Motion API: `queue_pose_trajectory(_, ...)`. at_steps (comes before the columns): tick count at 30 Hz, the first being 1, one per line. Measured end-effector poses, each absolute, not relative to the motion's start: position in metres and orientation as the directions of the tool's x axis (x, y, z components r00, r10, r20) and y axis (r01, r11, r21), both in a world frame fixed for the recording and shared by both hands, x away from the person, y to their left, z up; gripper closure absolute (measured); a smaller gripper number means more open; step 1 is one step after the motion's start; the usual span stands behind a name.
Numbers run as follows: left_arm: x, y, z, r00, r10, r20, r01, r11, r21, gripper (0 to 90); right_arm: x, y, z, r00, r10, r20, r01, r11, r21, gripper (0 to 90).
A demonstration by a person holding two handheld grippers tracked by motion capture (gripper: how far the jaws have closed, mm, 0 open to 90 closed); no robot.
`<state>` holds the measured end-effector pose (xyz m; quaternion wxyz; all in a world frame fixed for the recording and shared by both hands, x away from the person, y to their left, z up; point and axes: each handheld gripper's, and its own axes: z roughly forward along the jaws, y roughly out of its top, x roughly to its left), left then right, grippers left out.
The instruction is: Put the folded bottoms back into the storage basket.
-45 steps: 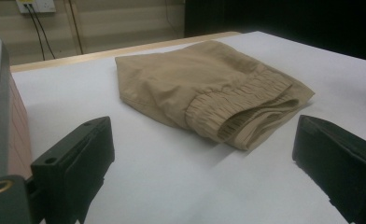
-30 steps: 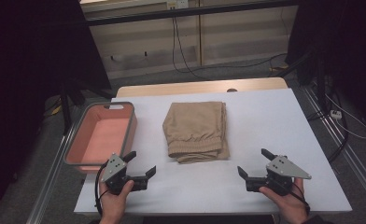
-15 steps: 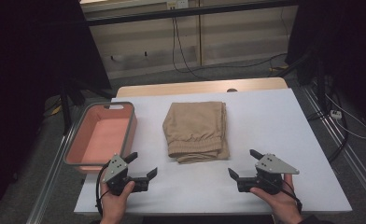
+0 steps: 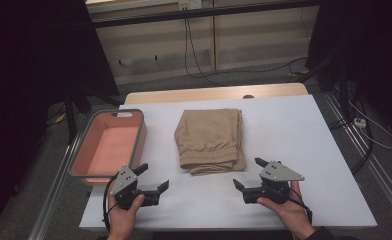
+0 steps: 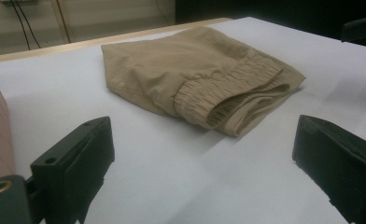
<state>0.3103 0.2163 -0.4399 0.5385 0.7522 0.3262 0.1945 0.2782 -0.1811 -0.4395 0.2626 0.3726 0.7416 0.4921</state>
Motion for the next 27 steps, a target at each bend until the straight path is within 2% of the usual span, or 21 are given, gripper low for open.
queue_pose_trajectory(5,0.311,0.216,-0.440,0.714,0.697,-0.065,0.286,-0.206,0.936,5.6,0.286,-0.175,-0.438,-0.604,0.797,-0.031,0.325,0.281,0.903,4.9)
queue_pose_trajectory(19,0.315,0.212,-0.441,0.728,0.682,-0.069,0.290,-0.215,0.932,5.6,0.292,-0.162,-0.437,-0.637,0.769,-0.051,0.329,0.332,0.884,5.6)
queue_pose_trajectory(27,0.317,0.212,-0.443,0.723,0.685,-0.089,0.311,-0.208,0.927,5.6,0.307,-0.151,-0.439,-0.656,0.753,-0.040,0.342,0.344,0.874,5.3)
